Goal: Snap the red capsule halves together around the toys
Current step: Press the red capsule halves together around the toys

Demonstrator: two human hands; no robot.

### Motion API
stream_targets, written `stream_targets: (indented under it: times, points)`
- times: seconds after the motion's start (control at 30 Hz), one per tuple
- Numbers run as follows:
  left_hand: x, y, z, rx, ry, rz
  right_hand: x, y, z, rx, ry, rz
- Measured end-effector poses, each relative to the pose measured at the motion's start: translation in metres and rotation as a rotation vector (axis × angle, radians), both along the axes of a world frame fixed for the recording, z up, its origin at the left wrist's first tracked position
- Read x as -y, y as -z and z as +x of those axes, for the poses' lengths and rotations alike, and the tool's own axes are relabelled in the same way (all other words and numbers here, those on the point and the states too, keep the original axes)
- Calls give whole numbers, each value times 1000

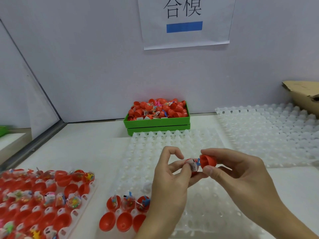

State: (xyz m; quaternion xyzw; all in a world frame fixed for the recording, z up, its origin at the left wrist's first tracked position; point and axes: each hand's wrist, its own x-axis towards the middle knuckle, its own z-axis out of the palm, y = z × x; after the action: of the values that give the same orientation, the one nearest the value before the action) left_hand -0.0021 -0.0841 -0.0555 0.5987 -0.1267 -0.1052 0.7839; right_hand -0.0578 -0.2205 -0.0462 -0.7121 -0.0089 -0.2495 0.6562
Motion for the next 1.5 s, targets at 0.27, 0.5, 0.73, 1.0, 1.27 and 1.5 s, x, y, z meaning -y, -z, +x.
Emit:
stream_targets:
  times: [0.27,0.5,0.73,1.0,1.27,1.5]
  points:
    - [0,0,-2,119,-42,19,-7,-2,-1,39,25,39]
    - [-2,1,-6,238,-21,105,-8,-6,-2,66,51,72]
    - [-1,2,-1,290,-75,78,-5,-10,-4,41,56,120]
    - [-1,4,-2,354,-97,156,-4,-9,-2,-1,27,101]
    - [-3,4,-1,564,-102,271,0,-6,0,-1,-18,111]
    - [-3,4,-2,619,-162,285,-3,-2,1,59,-38,117]
